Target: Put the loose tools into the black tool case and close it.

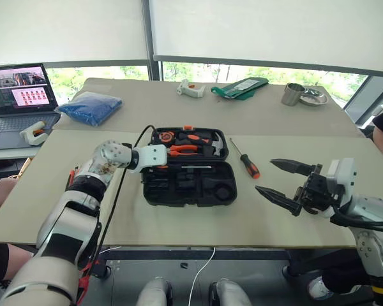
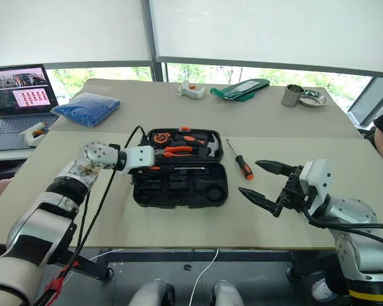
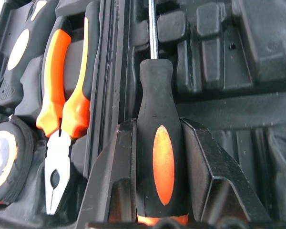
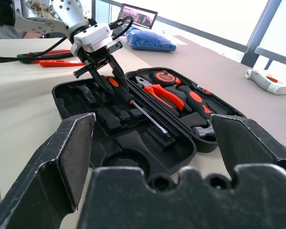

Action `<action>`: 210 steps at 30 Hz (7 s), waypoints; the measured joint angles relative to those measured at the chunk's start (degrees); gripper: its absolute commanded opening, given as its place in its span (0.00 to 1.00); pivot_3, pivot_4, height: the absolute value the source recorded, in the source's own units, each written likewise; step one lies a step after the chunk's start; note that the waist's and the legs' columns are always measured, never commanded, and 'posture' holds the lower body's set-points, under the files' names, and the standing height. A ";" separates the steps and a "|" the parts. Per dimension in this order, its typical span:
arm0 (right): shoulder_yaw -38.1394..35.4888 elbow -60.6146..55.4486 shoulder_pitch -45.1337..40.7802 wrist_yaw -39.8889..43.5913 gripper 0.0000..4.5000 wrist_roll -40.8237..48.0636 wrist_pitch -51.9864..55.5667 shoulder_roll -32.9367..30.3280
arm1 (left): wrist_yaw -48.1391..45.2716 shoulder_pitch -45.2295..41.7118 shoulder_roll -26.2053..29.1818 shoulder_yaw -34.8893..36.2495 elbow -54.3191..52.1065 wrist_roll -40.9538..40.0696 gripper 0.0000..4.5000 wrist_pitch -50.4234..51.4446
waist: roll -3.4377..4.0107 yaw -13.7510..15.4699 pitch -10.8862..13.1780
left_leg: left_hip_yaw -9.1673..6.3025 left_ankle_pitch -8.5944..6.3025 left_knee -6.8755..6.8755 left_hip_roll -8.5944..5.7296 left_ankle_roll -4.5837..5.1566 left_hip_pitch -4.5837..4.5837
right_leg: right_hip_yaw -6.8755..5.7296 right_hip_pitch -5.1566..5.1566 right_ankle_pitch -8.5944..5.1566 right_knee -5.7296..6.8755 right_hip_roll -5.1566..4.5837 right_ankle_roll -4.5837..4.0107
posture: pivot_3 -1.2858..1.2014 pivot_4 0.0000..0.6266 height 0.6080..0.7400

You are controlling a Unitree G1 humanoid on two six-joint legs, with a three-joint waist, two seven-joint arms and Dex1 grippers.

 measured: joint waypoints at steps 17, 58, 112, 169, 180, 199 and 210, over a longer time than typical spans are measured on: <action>0.27 -1.96 2.03 0.04 1.00 0.78 2.27 1.48 | 1.96 2.60 -5.46 12.30 -1.90 -8.20 0.29 4.22 | 0.00 -0.18 0.00 | 0.00 -0.04 0.20 -0.04 0.08 -0.04 | 0.00 0.03 0.16 0.09 0.00 -0.15 | 0.52 0.24 1.00; -17.31 7.93 23.00 -11.54 1.00 -7.90 -12.29 12.72 | -15.08 35.24 7.90 31.59 -36.47 -33.38 0.99 21.19 | 0.37 -0.35 -0.10 | 0.03 -0.31 0.67 0.15 0.21 0.03 | 0.14 0.16 0.01 0.09 -0.07 -0.28 | 0.52 0.24 1.00; 37.75 47.93 -52.94 11.99 0.23 -38.18 -16.59 8.07 | -0.73 50.82 4.07 36.10 -56.22 -39.99 1.00 25.96 | 1.07 -2.11 0.21 | 0.57 -0.19 0.70 0.44 0.18 -0.52 | 0.04 -0.70 0.76 0.15 0.05 -0.38 | 0.52 0.24 1.00; 30.05 61.14 -50.65 3.81 0.01 -40.24 -12.07 25.24 | -0.72 55.58 3.21 35.95 -51.40 -37.48 1.00 17.41 | 1.09 -1.94 0.21 | 0.66 -0.08 0.58 0.56 -0.05 -0.31 | 0.02 -0.76 0.79 0.49 0.06 -0.64 | 0.52 0.24 1.00; 31.93 63.94 -52.33 1.61 0.01 -42.74 -13.63 26.97 | 0.04 56.10 3.22 35.95 -51.52 -36.69 1.00 17.42 | 1.07 -2.27 0.19 | 0.69 -0.04 0.58 0.67 -0.14 0.04 | 0.05 -0.66 0.64 0.78 0.10 -0.86 | 0.52 0.24 1.00; 9.33 10.97 -13.57 10.43 0.97 -8.36 -3.22 16.68 | 16.95 83.06 -0.61 56.53 -62.24 -40.54 1.00 22.74 | 1.02 -1.67 0.21 | 0.72 -0.13 -0.26 0.63 -0.30 -0.13 | -0.01 -0.80 0.40 -0.02 -0.06 -0.67 | 0.52 0.24 1.00; 5.78 11.10 -2.05 14.68 0.97 -7.39 -16.58 13.32 | 28.07 90.85 -0.78 63.14 -74.52 -44.35 1.00 37.84 | 0.68 -1.05 0.18 | 0.72 -0.44 -0.25 0.67 -0.82 0.25 | 0.01 -0.77 0.05 -0.08 -0.28 -0.80 | 0.52 0.24 1.00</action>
